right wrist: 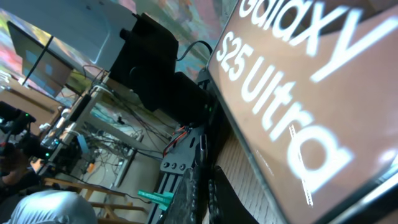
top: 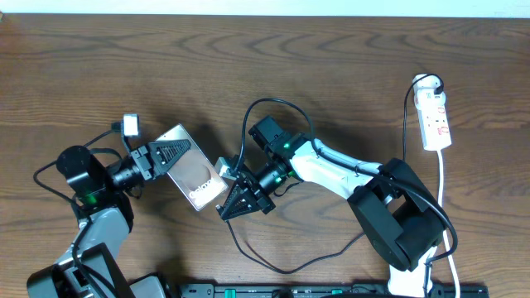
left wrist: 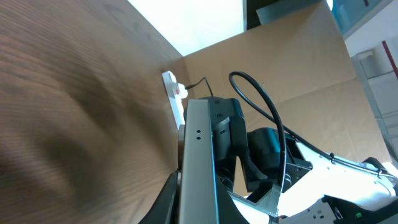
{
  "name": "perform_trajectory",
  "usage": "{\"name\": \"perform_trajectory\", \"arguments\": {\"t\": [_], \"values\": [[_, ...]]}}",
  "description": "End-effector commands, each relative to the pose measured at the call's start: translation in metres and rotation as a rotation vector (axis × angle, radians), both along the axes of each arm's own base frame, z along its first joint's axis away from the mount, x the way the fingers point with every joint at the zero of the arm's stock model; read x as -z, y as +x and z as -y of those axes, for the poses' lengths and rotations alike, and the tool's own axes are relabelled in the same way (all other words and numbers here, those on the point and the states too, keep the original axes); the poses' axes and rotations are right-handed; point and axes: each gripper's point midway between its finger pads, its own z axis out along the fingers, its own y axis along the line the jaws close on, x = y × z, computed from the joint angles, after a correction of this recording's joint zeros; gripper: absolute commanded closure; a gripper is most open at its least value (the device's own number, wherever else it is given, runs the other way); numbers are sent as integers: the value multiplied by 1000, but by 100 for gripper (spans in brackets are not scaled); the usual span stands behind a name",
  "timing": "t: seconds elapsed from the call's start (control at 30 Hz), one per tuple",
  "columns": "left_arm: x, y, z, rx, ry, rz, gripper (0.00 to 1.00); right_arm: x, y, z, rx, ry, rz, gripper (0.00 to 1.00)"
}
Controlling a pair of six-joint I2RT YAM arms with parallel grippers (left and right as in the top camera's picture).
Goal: Plug charger to phone and switch on socket
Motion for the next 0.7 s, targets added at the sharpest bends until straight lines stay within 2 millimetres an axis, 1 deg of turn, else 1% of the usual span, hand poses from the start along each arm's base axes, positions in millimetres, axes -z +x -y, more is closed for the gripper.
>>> {"name": "perform_trajectory", "arguments": {"t": [0.0,0.13,0.27,0.3,0.67], "values": [[-6,-5,11,60,3,21,93,5,-2,0,-12,12,7,99],[-6,-7,19,88,12,39,93,5,-2,-1,-12,16,11,99],[-6,-7,19,89,15,47,94,5,-2,-1,-11,16,11,99],[-5,-7,19,89,15,47,92,5,-2,-1,-10,14,12,99],[-6,-7,19,89,27,72,93,4,-1,-1,-12,25,14,99]]}}
